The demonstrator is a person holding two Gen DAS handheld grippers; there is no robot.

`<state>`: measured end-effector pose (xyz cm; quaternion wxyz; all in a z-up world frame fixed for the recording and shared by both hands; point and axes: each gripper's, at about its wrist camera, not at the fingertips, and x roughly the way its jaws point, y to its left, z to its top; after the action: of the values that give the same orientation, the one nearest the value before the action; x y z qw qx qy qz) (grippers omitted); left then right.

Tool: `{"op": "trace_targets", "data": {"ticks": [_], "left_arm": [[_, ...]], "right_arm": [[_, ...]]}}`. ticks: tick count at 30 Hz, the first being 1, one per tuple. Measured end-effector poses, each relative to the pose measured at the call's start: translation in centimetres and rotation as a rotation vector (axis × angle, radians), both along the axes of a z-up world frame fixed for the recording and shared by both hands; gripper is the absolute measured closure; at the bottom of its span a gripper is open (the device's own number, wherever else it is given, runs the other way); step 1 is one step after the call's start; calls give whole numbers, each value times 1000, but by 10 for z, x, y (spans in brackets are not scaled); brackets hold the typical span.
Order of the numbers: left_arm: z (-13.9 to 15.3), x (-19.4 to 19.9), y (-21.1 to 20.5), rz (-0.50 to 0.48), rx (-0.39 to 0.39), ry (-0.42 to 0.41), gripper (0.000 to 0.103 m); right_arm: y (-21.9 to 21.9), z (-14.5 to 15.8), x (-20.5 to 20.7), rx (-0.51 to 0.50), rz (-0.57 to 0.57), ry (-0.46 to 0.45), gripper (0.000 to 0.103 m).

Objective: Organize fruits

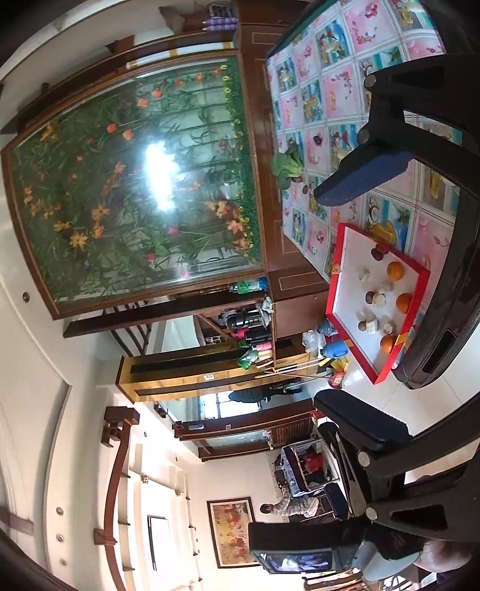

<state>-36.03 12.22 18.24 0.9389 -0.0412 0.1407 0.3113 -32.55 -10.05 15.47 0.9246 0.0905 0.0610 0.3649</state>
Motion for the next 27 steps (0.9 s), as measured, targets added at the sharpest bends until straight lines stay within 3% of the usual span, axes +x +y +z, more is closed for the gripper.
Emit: {"op": "trace_targets", "data": {"ticks": [4,13,27], "left_arm": [[-3,-11,11,32,-6,-1,0],[-13,-18,23,84,42,34,0],[-24,-25,35,75,-5,53,0]], "right_arm": [[10,-4,-3,-9,13,-7,1],[34,-30,5,-93,19,81,1],[29,-27,1,-95,11,94,1]]}}
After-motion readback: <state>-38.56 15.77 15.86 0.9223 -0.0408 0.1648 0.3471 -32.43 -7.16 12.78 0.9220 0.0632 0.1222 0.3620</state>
